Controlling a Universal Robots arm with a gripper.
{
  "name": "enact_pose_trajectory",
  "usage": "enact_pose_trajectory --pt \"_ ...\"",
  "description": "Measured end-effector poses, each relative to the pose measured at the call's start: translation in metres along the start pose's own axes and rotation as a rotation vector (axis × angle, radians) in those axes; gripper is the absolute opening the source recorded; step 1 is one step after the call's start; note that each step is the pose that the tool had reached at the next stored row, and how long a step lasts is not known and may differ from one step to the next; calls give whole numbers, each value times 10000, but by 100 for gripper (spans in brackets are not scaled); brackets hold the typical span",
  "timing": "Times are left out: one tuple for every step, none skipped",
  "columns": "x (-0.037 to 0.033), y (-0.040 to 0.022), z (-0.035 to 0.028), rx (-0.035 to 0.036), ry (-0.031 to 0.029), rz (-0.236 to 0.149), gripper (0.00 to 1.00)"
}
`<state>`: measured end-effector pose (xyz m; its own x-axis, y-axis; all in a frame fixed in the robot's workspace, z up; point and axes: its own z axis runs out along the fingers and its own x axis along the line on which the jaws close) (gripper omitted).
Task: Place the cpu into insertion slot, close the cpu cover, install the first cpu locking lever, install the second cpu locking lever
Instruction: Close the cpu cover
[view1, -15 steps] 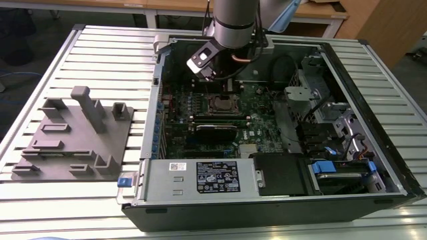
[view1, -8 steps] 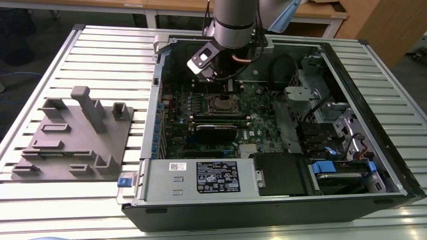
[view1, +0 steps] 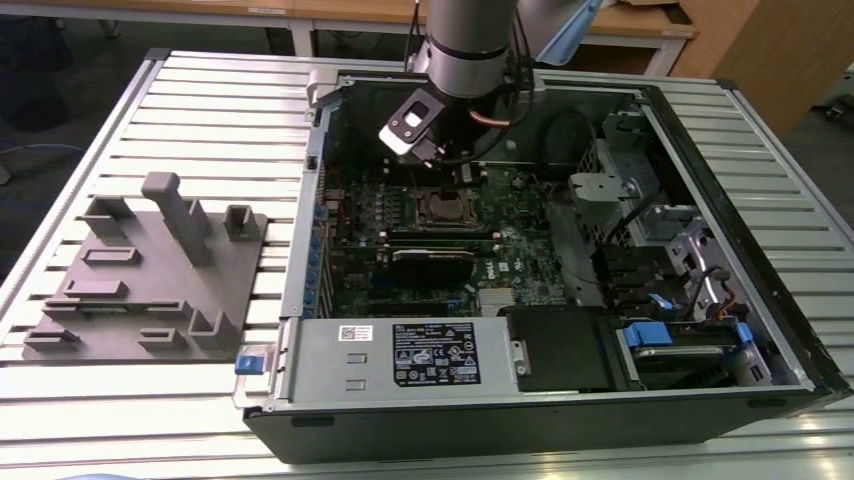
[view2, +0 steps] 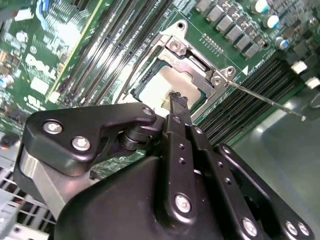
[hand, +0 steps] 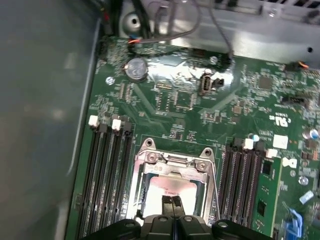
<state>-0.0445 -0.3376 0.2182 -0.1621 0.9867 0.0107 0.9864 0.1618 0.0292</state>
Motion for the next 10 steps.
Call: enact_pose_trajectory --pt "0 0 1 2 4 -165 11" --pt "0 0 2 3 9 -329 11" --pt "0 0 3 4 13 -494 11" --pt "0 0 5 5 18 -662 11" --pt "0 0 6 5 23 -840 11" --pt "0 0 8 5 28 -1005 11" --pt "0 0 9 5 33 -1175 11" --pt "0 0 11 6 38 -1353 11" --pt "0 0 12 7 43 -1534 11" --pt "0 0 13 10 47 -1700 11"
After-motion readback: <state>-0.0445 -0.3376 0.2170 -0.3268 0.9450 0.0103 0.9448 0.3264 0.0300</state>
